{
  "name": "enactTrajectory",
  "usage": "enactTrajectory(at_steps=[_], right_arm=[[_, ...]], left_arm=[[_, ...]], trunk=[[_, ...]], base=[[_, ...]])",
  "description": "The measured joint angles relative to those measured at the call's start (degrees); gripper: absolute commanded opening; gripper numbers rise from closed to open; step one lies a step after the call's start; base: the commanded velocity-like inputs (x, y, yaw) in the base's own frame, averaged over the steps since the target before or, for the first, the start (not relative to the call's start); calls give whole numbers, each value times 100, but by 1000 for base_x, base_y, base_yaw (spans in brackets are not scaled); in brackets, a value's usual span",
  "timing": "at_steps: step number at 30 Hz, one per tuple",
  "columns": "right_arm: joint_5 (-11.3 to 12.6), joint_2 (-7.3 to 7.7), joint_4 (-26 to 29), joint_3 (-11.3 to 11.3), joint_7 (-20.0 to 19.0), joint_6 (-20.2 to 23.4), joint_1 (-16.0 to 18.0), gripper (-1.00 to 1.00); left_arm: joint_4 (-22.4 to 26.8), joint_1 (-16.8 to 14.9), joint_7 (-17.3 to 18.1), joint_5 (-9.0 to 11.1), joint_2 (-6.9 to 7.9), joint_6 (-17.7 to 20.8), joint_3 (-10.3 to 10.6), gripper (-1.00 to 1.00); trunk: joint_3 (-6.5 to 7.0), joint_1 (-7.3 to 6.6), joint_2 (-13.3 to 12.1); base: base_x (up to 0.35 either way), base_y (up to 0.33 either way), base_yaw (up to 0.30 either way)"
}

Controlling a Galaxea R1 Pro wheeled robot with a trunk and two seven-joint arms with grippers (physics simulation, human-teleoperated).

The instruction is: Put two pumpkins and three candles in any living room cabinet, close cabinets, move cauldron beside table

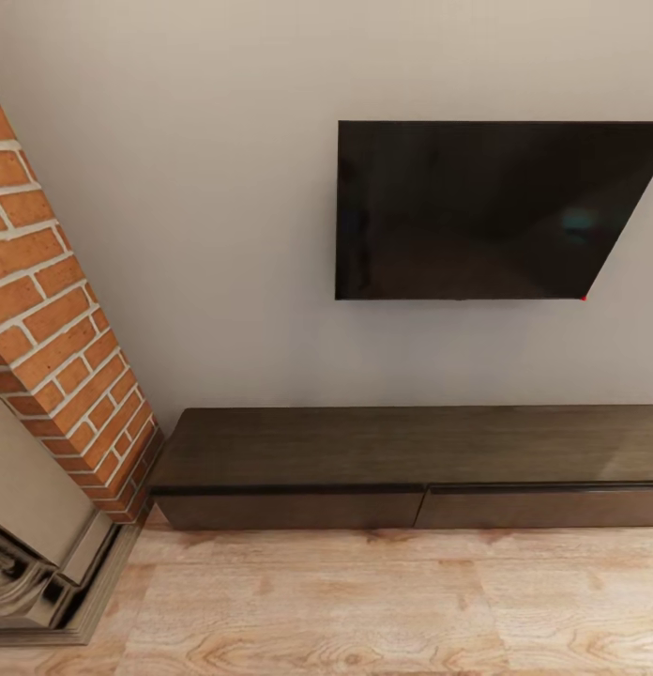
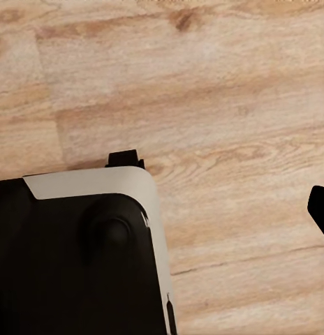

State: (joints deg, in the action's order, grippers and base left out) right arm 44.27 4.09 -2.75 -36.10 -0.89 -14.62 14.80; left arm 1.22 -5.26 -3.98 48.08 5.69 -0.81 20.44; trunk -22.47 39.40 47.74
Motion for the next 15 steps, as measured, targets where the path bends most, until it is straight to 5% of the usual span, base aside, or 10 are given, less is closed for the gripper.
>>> enactTrajectory(at_steps=[15], right_arm=[[-22,-25,8,-11,8,310,0,100]], left_arm=[[12,-1,0,3,-5,0,-1,100]], trunk=[[0,0,0]], base=[[0,0,0]])
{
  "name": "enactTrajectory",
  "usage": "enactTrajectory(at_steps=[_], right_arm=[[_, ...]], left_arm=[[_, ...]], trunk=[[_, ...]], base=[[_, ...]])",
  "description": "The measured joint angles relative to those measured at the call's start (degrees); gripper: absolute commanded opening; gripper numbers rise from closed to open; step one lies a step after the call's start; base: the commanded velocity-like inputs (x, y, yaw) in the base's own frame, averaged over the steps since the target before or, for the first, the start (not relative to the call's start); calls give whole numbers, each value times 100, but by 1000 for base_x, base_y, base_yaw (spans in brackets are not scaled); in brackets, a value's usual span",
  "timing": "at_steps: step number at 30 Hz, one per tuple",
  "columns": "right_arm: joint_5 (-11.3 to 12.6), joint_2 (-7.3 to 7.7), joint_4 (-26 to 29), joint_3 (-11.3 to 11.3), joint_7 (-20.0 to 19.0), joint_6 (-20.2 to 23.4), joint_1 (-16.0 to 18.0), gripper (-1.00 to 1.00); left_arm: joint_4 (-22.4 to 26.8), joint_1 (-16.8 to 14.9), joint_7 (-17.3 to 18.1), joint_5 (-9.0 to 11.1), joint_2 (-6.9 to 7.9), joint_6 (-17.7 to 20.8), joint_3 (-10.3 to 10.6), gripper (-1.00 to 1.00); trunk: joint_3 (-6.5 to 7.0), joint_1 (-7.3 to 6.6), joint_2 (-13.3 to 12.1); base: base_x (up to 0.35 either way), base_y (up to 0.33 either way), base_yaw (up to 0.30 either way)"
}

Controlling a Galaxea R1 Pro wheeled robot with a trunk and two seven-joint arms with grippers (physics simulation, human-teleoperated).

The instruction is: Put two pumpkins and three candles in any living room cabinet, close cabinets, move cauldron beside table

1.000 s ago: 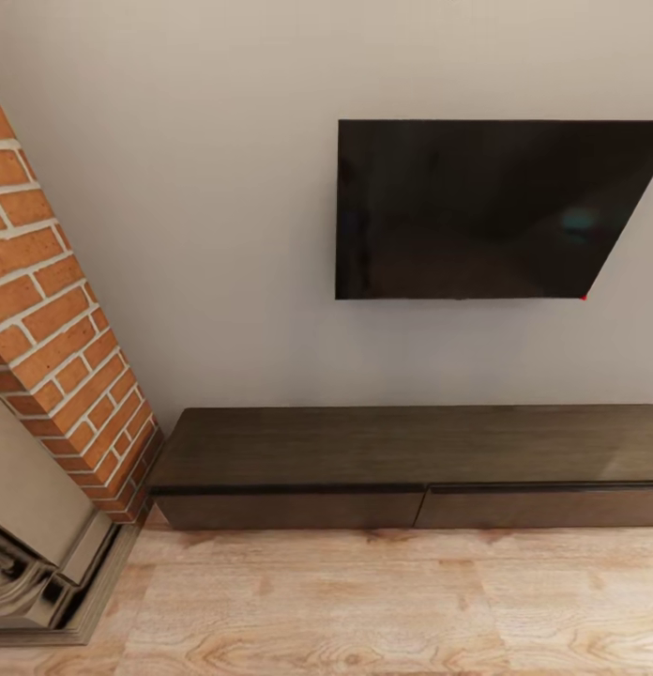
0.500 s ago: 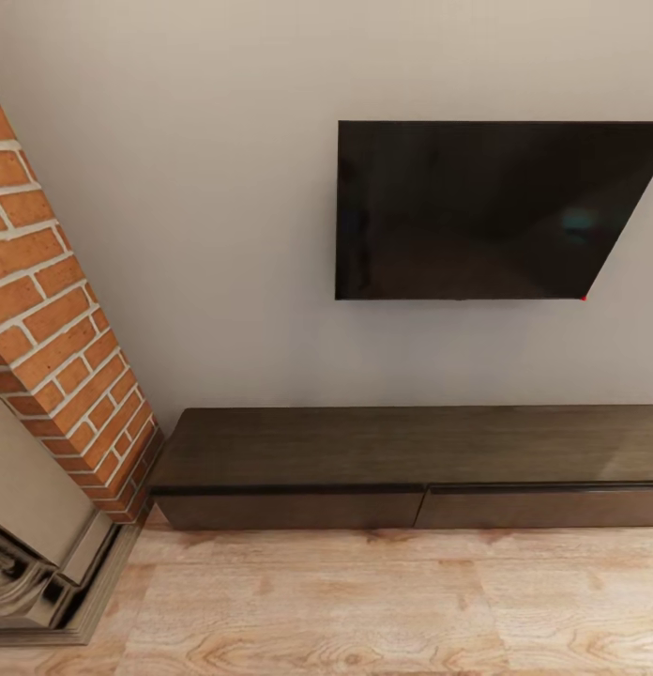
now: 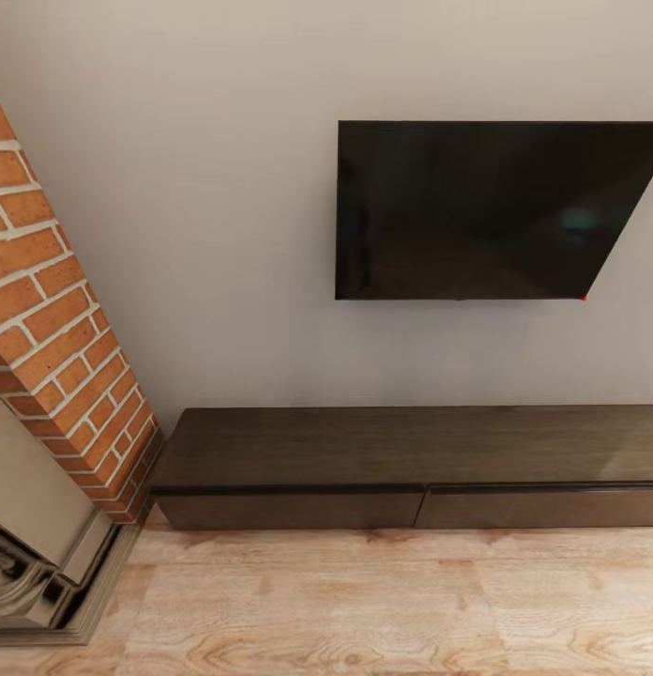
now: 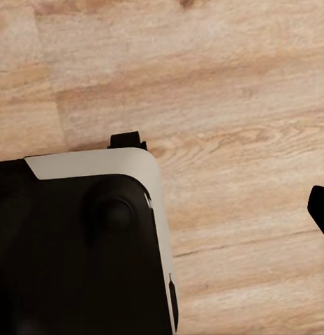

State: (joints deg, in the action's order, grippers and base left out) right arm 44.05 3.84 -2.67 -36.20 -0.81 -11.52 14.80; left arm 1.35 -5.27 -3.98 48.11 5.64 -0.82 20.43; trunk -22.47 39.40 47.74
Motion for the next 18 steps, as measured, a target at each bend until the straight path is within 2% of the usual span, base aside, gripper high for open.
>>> enactTrajectory(at_steps=[8,15,18], right_arm=[[41,-2,1,16,1,-2,0,100],[47,-11,1,18,0,-1,0,100],[47,-8,1,18,-1,-2,0,100]], left_arm=[[32,-28,0,2,53,-33,-24,100],[75,-47,4,-29,93,-604,42,100],[72,-45,4,-31,81,-700,44,100]], trunk=[[0,0,0],[0,0,0],[0,0,0]], base=[[0,0,0],[0,0,0],[0,0,0]])
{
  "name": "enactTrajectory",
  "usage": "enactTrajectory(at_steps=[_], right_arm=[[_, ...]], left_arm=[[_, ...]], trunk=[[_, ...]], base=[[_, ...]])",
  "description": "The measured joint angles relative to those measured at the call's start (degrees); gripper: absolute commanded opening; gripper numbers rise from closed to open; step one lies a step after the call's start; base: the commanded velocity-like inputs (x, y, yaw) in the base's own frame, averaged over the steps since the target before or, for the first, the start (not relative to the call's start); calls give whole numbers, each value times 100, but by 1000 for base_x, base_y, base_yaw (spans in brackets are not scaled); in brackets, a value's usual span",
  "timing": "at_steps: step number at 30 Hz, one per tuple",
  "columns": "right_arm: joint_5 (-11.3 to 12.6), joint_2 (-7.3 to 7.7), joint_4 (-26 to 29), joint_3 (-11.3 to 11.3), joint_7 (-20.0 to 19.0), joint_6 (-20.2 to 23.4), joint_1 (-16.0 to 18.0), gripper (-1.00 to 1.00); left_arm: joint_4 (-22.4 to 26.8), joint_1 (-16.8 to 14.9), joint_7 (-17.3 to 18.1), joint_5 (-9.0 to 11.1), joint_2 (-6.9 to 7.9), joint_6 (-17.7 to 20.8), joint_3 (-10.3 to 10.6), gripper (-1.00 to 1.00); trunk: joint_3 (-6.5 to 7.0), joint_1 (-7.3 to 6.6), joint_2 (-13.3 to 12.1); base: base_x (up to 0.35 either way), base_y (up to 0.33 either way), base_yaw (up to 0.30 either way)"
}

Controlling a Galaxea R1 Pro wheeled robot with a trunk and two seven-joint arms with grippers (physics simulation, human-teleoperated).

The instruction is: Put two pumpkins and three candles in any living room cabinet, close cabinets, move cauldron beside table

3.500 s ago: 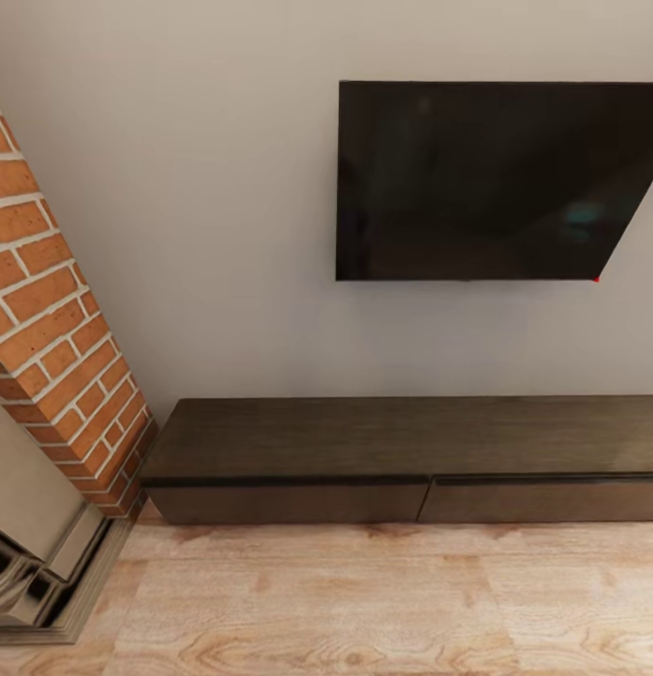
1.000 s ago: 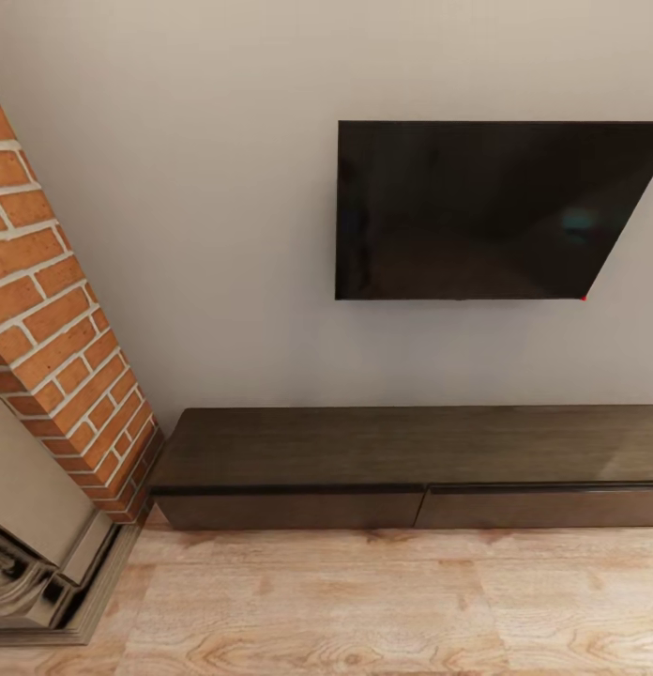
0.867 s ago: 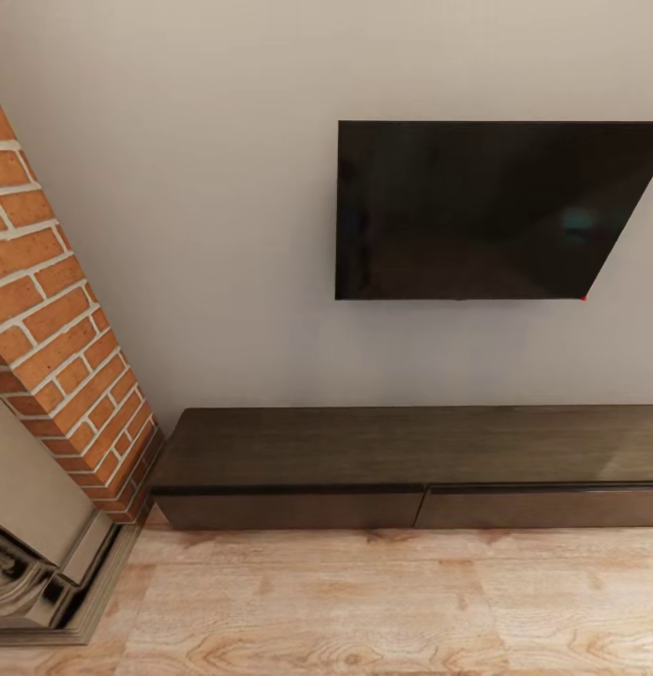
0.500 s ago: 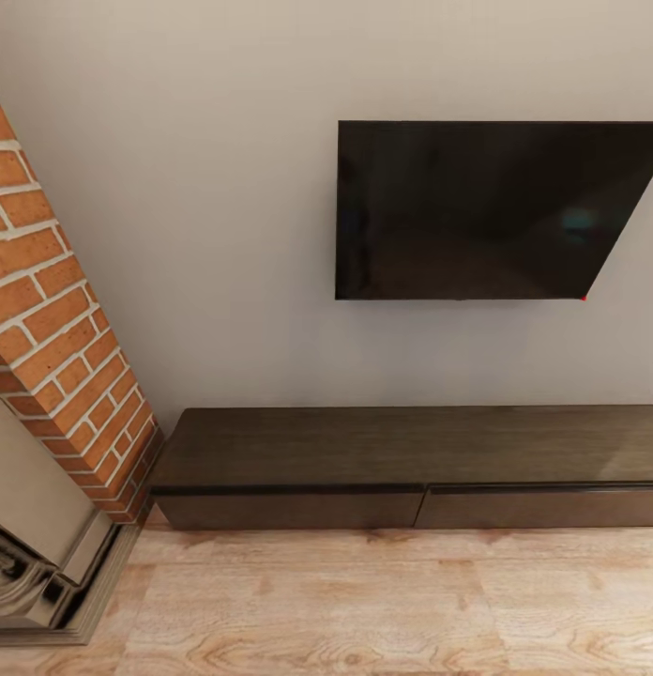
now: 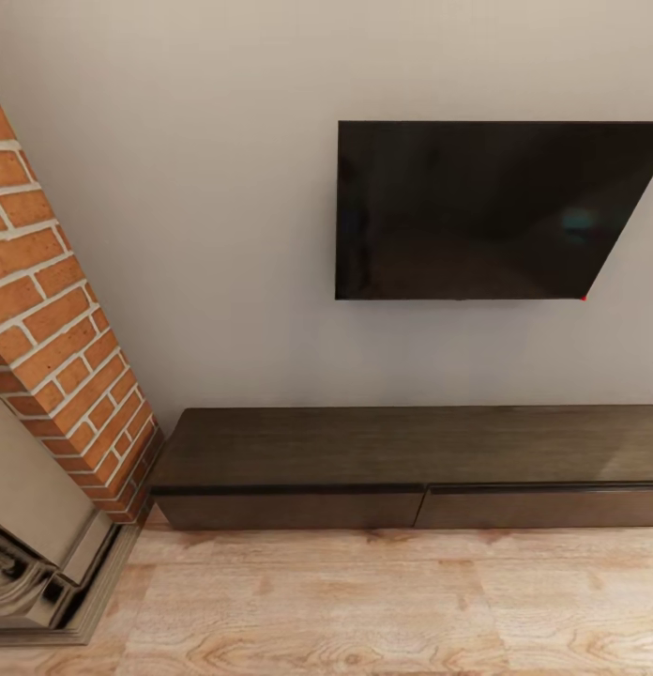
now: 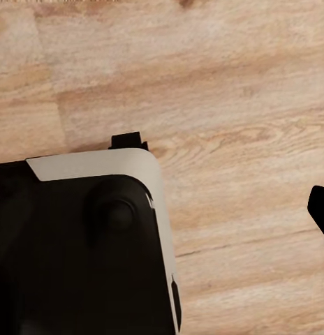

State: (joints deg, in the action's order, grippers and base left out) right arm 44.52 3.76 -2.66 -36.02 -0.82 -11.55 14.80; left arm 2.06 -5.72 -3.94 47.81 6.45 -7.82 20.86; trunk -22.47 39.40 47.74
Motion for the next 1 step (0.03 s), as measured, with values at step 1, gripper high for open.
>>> enactTrajectory(at_steps=[1], right_arm=[[0,1,0,0,0,0,0,100]], left_arm=[[-1,0,0,0,-3,-10,-2,100]], trunk=[[0,0,0]], base=[[0,0,0]])
